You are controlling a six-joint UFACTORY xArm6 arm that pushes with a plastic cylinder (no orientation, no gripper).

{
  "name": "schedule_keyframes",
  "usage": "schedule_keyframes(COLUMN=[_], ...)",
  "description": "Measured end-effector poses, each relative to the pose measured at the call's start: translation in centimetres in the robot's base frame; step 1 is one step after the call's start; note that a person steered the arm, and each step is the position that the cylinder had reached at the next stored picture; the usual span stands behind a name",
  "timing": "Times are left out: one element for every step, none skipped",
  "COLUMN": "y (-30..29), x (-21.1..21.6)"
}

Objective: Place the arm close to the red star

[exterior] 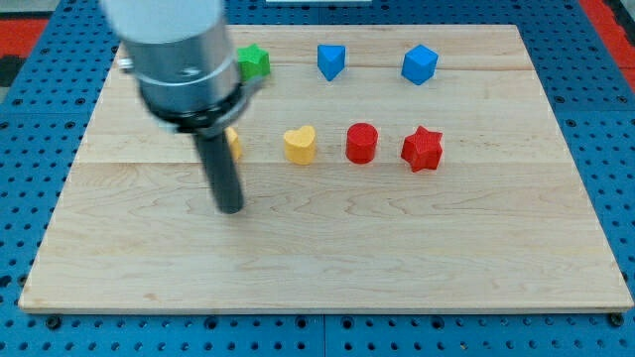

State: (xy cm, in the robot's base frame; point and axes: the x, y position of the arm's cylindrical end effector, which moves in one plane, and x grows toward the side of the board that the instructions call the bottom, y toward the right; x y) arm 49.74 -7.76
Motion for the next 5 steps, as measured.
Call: schedule_keyframes(y=[4.2, 9.8, 15.0, 16.8, 16.8], x=[-1.1, -1.1, -1.3, -1.5, -3.4])
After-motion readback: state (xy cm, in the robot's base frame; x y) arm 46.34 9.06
